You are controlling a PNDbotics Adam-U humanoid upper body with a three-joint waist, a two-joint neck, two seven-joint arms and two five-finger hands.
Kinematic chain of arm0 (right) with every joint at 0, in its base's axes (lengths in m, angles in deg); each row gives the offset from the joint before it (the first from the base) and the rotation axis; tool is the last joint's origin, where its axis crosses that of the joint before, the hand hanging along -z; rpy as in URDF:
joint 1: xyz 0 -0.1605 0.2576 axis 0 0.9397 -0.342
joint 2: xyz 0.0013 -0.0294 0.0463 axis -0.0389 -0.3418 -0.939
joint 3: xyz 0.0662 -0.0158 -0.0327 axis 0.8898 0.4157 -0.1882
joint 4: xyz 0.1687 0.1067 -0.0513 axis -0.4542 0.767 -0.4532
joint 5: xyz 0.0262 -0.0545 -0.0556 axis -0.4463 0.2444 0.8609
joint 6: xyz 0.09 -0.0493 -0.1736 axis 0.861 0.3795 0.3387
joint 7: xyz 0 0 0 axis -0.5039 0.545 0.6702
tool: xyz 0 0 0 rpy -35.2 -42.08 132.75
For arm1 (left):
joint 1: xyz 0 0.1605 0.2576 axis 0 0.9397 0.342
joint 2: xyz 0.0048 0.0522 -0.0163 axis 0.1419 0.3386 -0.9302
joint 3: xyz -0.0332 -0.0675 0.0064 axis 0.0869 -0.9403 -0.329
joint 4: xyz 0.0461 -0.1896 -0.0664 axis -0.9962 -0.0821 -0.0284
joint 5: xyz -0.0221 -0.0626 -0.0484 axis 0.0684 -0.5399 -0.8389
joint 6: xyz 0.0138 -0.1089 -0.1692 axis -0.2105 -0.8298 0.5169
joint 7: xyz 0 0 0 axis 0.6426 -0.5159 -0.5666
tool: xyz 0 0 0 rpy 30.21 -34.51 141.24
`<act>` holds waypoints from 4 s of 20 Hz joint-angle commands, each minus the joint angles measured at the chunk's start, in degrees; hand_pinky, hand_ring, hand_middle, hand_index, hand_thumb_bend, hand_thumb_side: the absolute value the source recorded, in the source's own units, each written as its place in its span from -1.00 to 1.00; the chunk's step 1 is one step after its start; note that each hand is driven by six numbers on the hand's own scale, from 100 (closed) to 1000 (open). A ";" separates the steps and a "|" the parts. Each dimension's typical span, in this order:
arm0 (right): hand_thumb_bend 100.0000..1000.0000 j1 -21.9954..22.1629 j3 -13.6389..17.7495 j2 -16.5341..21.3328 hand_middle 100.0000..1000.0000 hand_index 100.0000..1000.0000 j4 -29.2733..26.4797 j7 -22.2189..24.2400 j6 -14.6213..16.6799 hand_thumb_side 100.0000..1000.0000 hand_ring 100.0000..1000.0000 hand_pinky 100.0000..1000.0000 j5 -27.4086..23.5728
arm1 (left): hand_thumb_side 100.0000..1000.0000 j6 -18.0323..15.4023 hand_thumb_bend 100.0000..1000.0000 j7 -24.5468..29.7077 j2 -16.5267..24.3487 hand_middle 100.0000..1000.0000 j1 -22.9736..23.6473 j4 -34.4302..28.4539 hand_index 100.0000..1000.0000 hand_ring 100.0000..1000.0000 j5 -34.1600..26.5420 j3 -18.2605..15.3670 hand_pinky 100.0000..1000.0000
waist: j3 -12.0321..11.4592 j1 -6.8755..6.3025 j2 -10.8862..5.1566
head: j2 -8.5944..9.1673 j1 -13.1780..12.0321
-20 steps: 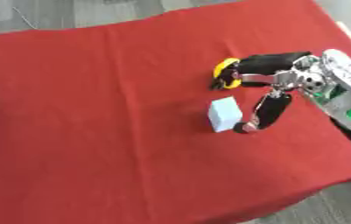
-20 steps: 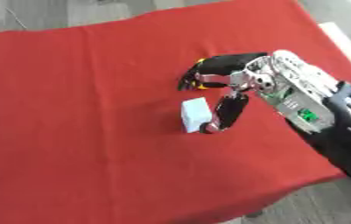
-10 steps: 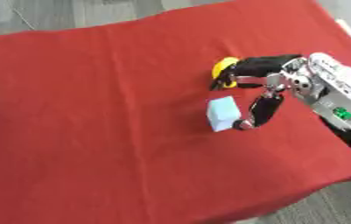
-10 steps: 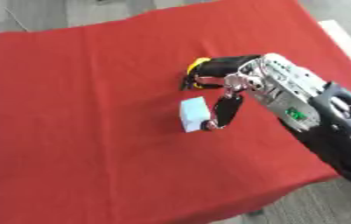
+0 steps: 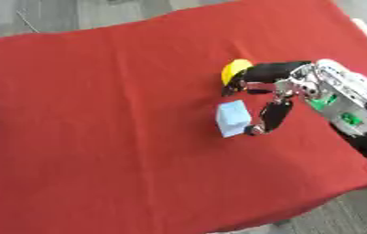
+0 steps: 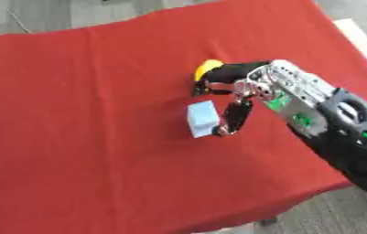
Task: Pick up the objects with one hand, pass them to the other hand, and then place them into the box on the other side of the table.
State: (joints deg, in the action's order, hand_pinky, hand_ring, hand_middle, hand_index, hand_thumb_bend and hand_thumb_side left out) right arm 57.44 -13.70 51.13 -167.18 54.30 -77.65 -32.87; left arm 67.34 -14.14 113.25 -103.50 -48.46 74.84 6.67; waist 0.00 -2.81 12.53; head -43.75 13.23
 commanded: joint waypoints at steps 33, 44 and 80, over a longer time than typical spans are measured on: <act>-0.28 0.12 -0.39 0.21 0.46 0.54 2.86 -1.39 0.77 -0.88 0.63 0.77 1.96 | 0.53 -0.12 -0.94 0.25 0.94 0.53 -1.00 -0.72 0.40 0.58 0.19 -0.43 0.60 | -0.77 -0.63 -0.10 | 0.69 -0.01; -0.70 0.38 -0.14 0.41 0.14 0.20 1.24 -4.08 -1.18 -1.00 0.40 0.66 0.47 | 0.53 -0.09 -0.96 0.23 0.91 0.53 -0.90 -0.70 0.40 0.58 0.21 -0.48 0.60 | -0.60 -0.55 -0.10 | 0.68 -0.14; -1.00 -0.97 4.09 -5.24 -0.19 0.13 -10.18 -35.16 -15.04 -0.89 0.13 0.11 -42.34 | 0.36 -2.33 -0.95 -0.61 3.39 0.52 -6.26 -4.02 0.40 0.54 0.38 0.46 0.59 | -0.33 -0.45 -1.78 | 0.84 -3.63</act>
State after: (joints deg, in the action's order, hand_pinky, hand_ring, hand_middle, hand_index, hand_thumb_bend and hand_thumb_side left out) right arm 57.06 -9.79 45.55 -176.21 21.02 -92.49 -73.41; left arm 65.25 -15.05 114.02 -108.70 -51.25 74.86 7.22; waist -0.24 -3.06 12.51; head -43.64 9.95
